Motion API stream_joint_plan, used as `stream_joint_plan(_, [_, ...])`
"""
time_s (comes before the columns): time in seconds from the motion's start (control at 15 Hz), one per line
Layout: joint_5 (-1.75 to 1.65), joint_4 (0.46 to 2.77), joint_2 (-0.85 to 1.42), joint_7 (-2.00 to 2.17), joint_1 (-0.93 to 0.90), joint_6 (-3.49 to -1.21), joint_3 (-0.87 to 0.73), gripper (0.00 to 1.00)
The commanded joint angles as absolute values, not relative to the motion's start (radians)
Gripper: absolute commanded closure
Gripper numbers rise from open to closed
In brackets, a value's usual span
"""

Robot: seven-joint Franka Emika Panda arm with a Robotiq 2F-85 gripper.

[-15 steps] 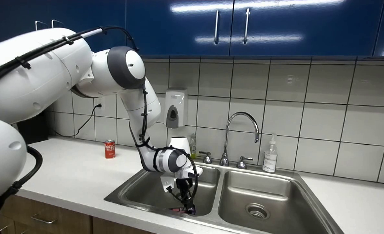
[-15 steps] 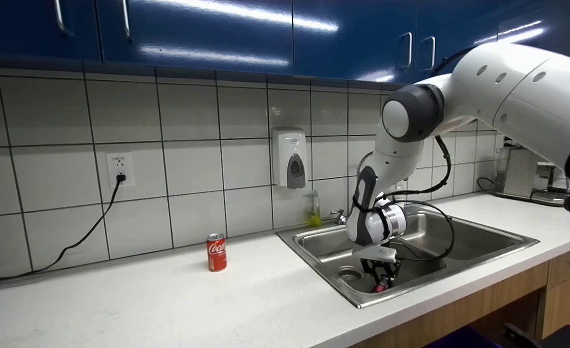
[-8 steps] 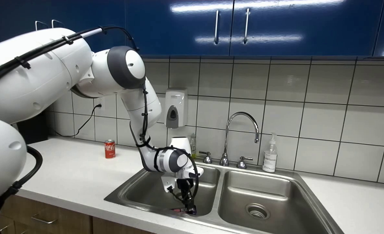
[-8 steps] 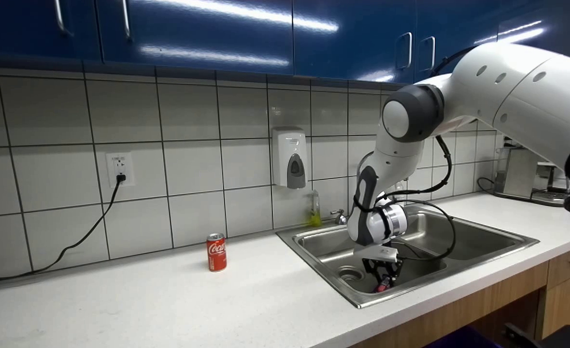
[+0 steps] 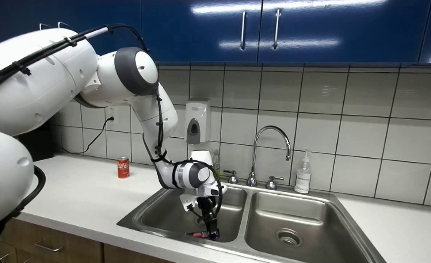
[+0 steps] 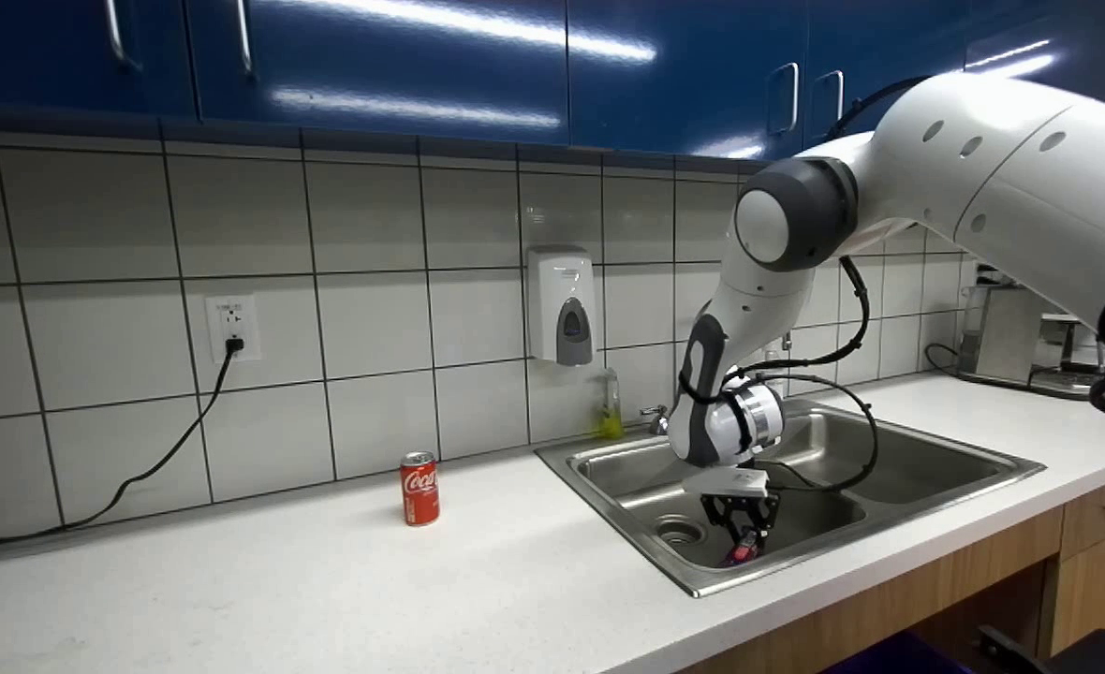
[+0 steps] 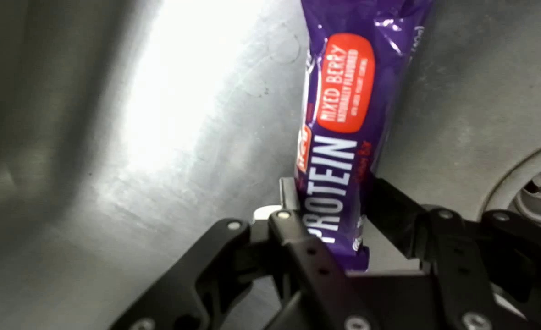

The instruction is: Remove the candy bar from the sink

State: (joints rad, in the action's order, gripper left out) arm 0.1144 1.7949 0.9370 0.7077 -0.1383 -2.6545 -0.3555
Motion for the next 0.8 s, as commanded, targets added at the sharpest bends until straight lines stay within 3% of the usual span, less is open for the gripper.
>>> stream_joint_plan(0.0, [0.068,1.833,0.867,0.75,-0.187,-2.592,-0.392,0.81])
stream_joint_plan(0.73, [-0.071,1.936,0.699,0.728,-0.245,-2.572,-0.406,0.81])
